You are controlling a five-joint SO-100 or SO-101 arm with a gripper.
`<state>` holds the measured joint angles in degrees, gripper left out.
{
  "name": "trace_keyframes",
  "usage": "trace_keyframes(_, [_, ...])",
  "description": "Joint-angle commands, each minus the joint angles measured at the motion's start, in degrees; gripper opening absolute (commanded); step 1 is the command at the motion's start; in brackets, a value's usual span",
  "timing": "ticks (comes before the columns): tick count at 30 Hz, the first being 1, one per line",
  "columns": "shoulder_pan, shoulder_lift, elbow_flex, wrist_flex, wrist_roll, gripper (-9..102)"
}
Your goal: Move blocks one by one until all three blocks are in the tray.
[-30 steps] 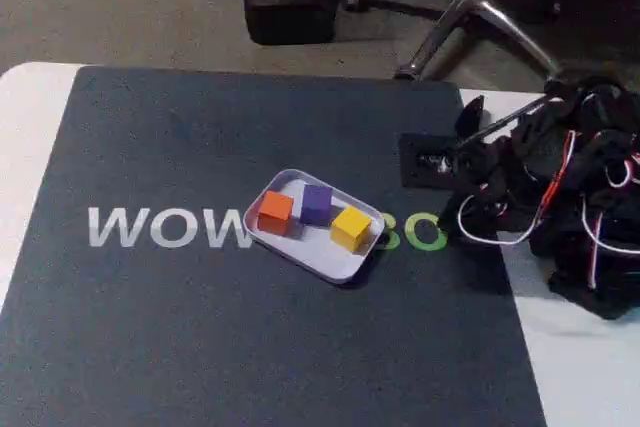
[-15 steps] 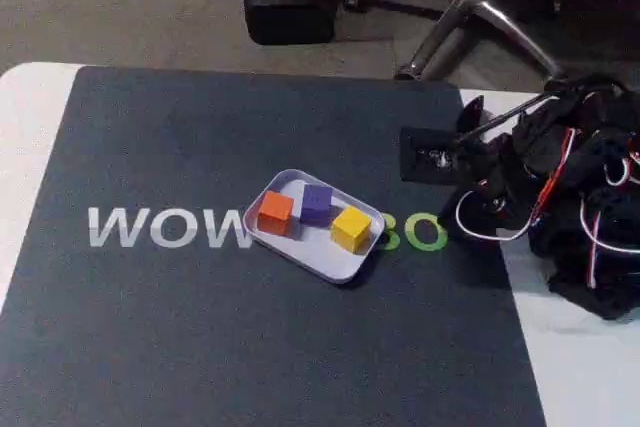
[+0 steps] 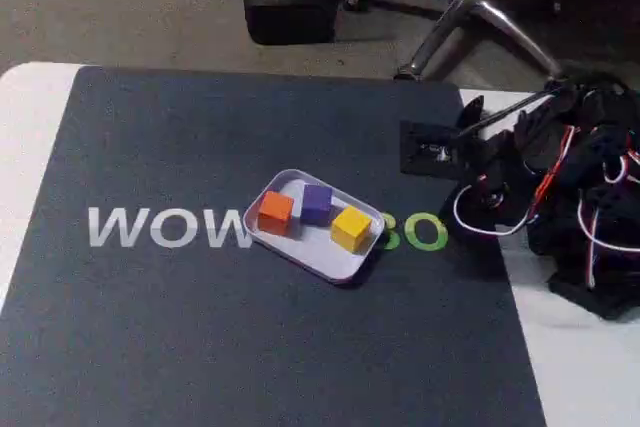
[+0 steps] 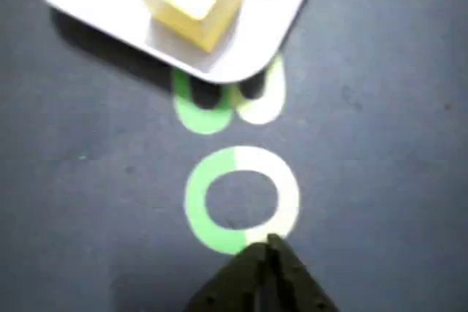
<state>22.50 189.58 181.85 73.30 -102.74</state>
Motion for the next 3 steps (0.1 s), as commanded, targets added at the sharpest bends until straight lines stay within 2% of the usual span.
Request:
trace_keyframes(1, [0.4, 0.0, -0.3, 0.5, 0.3, -5])
trace_keyframes(3, [0.4, 0.0, -0.3, 0.5, 0.3, -5])
